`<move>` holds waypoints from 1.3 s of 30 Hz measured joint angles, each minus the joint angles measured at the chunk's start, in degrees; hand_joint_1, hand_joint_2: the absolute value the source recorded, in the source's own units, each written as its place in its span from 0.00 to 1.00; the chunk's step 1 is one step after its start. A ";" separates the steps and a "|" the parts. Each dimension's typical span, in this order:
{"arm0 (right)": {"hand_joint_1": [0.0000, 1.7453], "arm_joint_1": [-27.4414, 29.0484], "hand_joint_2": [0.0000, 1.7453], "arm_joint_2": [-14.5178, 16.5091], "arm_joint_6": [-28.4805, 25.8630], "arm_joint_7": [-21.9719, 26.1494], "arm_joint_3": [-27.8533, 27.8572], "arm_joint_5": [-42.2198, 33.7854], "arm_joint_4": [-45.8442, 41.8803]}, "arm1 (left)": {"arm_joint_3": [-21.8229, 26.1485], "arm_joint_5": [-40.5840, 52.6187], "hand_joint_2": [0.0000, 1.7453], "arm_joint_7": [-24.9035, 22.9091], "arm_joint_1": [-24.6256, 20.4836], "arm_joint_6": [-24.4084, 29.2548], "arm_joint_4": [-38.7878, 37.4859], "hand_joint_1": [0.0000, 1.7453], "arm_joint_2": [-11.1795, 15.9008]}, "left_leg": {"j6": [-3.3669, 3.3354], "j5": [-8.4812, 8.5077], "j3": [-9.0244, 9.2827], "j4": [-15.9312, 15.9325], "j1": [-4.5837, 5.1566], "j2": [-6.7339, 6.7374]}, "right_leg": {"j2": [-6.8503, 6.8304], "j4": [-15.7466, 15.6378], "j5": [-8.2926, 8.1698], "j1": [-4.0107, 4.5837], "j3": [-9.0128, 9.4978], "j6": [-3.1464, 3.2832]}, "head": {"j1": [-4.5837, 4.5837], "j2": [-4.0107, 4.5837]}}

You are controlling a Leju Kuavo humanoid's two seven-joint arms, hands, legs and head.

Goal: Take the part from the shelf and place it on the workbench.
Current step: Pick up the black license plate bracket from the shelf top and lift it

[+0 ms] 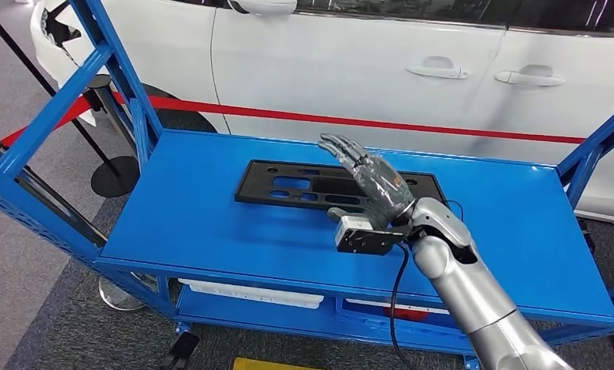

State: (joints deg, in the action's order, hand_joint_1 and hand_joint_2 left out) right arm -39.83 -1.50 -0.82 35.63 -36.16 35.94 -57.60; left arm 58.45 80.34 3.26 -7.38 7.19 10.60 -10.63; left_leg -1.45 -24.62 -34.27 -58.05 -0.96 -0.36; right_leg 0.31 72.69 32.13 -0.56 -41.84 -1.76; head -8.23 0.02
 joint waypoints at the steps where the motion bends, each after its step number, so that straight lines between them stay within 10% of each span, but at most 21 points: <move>1: 0.00 0.87 0.00 -0.23 -0.40 0.10 -0.28 0.30 -0.07 | 0.02 -0.01 0.00 -0.01 0.06 0.00 0.00 0.00 -0.01 | -0.02 -0.03 0.00 -0.03 0.01 -0.03 | 0.00 1.78 0.20 -0.07 -0.97 -0.05 | 0.00 0.00; 7: 0.00 2.33 0.00 -1.06 -1.37 0.17 -1.09 1.03 -0.83 | 0.14 -0.01 0.00 -0.01 0.11 0.00 0.00 0.00 -0.07 | 0.62 -0.39 0.11 -0.27 0.21 -0.14 | -0.02 -12.43 -7.14 0.11 5.75 0.87 | -0.01 0.00; 11: 0.00 2.63 0.00 -1.34 -2.06 -0.32 -1.46 2.01 -1.12 | 0.20 -0.01 0.00 -0.04 0.10 -0.02 0.00 0.00 -0.08 | 1.88 -0.67 0.26 -0.21 0.28 -0.06 | -0.02 -14.61 -7.47 0.27 6.70 1.73 | -0.01 0.00; 14: 0.00 2.60 0.00 -1.43 -5.15 -2.25 -2.56 5.69 -0.81 | 0.21 0.02 0.00 -0.07 0.09 -0.02 0.00 0.00 -0.07 | 2.69 -4.28 -2.26 -6.02 0.16 0.02 | -0.22 -15.15 -7.69 -0.08 7.07 2.67 | -0.02 0.00; 16: 0.00 2.69 0.00 -1.43 -8.46 -4.09 -4.12 9.55 0.41 | 0.21 0.04 0.00 -0.07 0.12 -0.02 0.00 0.00 -0.08 | 3.03 -7.66 -5.95 -13.76 0.14 0.03 | -0.26 -15.15 -7.63 0.01 7.08 2.91 | -0.02 0.00; 18: 0.00 2.73 0.00 -1.38 -12.30 -6.55 -5.92 14.20 2.53 | 0.21 0.13 0.00 -0.07 0.14 -0.02 0.00 0.00 -0.07 | 3.16 -7.53 -7.38 -16.37 0.14 0.04 | -0.26 -15.09 -7.55 0.09 7.13 2.94 | -0.02 0.00; 23: 0.00 1.11 0.00 0.22 -21.27 -13.54 -9.51 24.82 9.47 | 0.21 0.68 0.00 -0.31 -0.14 -0.10 0.00 0.00 -0.03 | 2.28 -0.44 -0.47 -1.35 0.30 0.12 | 0.00 -14.27 -7.05 0.41 6.96 2.18 | -0.02 0.00; 28: 0.00 -1.42 0.00 2.30 -23.87 -18.32 -11.83 30.83 16.31 | 0.18 1.13 0.00 -0.76 -0.34 -0.21 0.00 0.00 -0.17 | 0.59 -0.08 -0.14 -0.16 0.20 -0.04 | -0.07 -12.13 -5.46 0.30 5.93 0.71 | -0.01 0.00; 32: 0.00 -2.65 0.00 3.36 -23.85 -19.24 -13.01 31.56 20.36 | 0.14 1.30 0.00 -0.90 -0.59 -0.28 0.00 0.00 -0.21 | 0.06 0.02 -0.14 -0.04 0.17 -0.04 | -0.12 0.72 0.33 0.09 -0.20 0.07 | 0.00 0.00; 34: 0.00 -2.78 0.50 3.65 -23.86 -19.31 -13.41 31.68 21.56 | 0.12 1.34 0.00 -0.96 -0.56 -0.32 0.00 0.00 -0.23 | 0.10 -0.04 -0.11 -0.12 0.17 -0.12 | -0.12 0.15 -1.40 0.09 -0.16 0.22 | 0.01 0.00; 36: 0.00 -3.26 1.00 3.97 -23.93 -19.36 -13.71 31.83 22.43 | 0.10 1.39 0.00 -0.98 -0.60 -0.33 0.00 0.00 -0.28 | 0.29 -0.17 -0.03 -0.18 0.19 -0.17 | -0.11 -7.30 -5.33 0.20 3.33 0.80 | -0.01 0.00; 39: 0.00 -4.29 1.00 4.71 -23.99 -20.30 -14.05 32.48 24.01 | 0.06 1.50 0.00 -1.08 -0.70 -0.38 0.00 0.00 -0.37 | 0.99 -0.28 -0.18 -0.23 0.33 -0.14 | -0.07 -14.16 -7.29 0.72 6.47 1.56 | -0.01 0.00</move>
State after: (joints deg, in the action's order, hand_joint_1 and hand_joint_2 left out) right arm -44.12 3.21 -24.81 15.34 -50.21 68.42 -33.59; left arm 58.51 81.84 2.19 -8.08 6.81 10.60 -11.00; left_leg -0.45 -24.90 -34.45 -58.27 -0.63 -0.50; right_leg 0.24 58.52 24.84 0.17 -35.36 -0.19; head -8.23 0.02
